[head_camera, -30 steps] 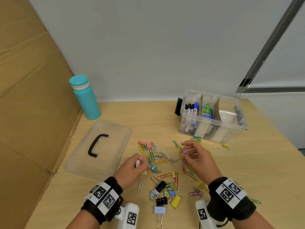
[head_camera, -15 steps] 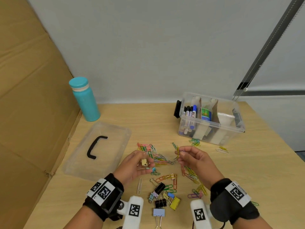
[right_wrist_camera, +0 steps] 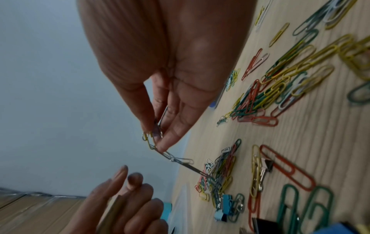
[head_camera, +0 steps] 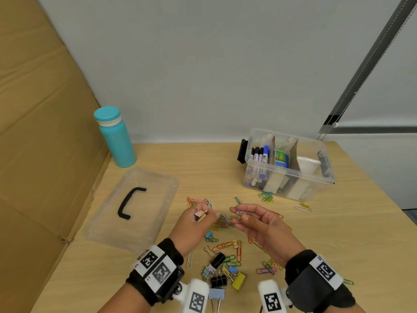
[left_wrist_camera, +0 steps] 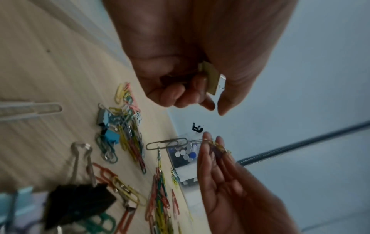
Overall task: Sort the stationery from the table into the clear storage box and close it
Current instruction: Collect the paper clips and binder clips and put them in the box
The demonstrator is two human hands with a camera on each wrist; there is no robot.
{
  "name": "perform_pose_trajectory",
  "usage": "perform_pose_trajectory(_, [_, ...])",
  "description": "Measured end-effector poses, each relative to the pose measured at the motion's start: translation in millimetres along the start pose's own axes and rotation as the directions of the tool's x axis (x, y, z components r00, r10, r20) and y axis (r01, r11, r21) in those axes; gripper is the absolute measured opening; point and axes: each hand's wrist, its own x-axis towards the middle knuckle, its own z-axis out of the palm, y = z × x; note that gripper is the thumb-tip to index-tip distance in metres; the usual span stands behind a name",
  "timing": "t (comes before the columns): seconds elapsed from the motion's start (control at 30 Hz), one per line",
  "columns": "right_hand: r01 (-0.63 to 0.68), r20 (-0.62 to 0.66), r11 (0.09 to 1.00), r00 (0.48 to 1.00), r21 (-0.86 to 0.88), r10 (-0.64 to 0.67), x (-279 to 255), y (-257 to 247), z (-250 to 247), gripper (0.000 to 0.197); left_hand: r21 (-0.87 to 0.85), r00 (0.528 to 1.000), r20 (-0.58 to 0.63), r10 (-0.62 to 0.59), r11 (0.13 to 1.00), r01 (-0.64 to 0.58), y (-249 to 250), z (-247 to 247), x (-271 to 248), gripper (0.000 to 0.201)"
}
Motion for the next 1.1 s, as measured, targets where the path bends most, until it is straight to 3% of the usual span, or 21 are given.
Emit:
perform_pose_trajectory(0.07, [0.01,0.007,1.0,1.0,-0.008,-0.01,-1.0,-0.2,1.9,0.031,0.095,0.994,0.025,0.11,0.989,-0.111,-0.2,1.0,-0.9,0.006])
perform_pose_trajectory(0.13, [0.028,0.012,0.999,1.0,-0.025,-0.028,-2.1,-0.2,4.3,0.032,0.162,0.977,0.093,0.193,0.965,-0.206,-0.5,2.4,-4.3,0.012])
perform_pose_trajectory(0.33, [0.063,0.008,0.994,0.998,-0.087,-0.063,-5.0,-0.8,7.8,0.033,0.269,0.934,0.219,0.283,0.903,-0.336,-0.4,10.1,-9.3,0.017])
perform_pose_trajectory(0.5, [0.084,0.018,0.992,0.996,-0.098,-0.083,-7.3,-1.7,9.6,0.035,0.325,0.934,0.208,0.289,0.88,-0.345,-3.5,11.1,-5.6,0.018])
perform_pose_trajectory(0.6, [0.094,-0.03,0.991,0.995,-0.097,-0.098,-4.3,-1.9,4.0,0.04,0.353,0.948,0.151,0.28,0.88,-0.316,-5.7,8.5,-3.4,0.008])
perform_pose_trajectory(0.7, [0.083,-0.127,0.995,0.988,-0.052,-0.089,-4.5,-3.7,-5.0,0.01,0.339,0.973,0.05,0.226,0.912,-0.229,-12.8,0.2,-2.6,0.01])
perform_pose_trajectory(0.83, [-0.001,-0.189,0.999,0.982,-0.054,-0.01,-8.4,-4.5,-14.8,0.03,0.321,0.99,-0.039,0.139,0.939,-0.119,-25.5,-18.1,-3.8,0.014])
perform_pose_trajectory(0.9, [-0.072,-0.204,0.977,0.979,-0.201,0.03,-10.2,-1.0,-18.1,0.032,0.336,0.993,-0.066,0.103,0.939,-0.075,-33.4,-28.1,-3.4,0.014])
perform_pose_trajectory(0.97, [-0.117,-0.167,0.855,0.985,-0.506,0.036,-10.0,6.2,-21.0,0.029,0.391,0.995,-0.061,0.076,0.919,-0.046,-43.1,-37.1,-2.2,0.014])
perform_pose_trajectory(1.03, [-0.064,-0.064,0.54,0.998,-0.839,0.02,-8.6,16.1,-22.5,0.016,0.482,0.998,-0.036,0.05,0.875,-0.027,-49.6,-42.3,-1.0,0.013])
perform_pose_trajectory(1.1, [0.017,0.038,0.276,0.997,-0.961,0.074,-5.7,24.8,-18.3,0.013,0.564,1.0,0.009,0.025,0.825,-0.026,-51.1,-42.5,0.8,0.012])
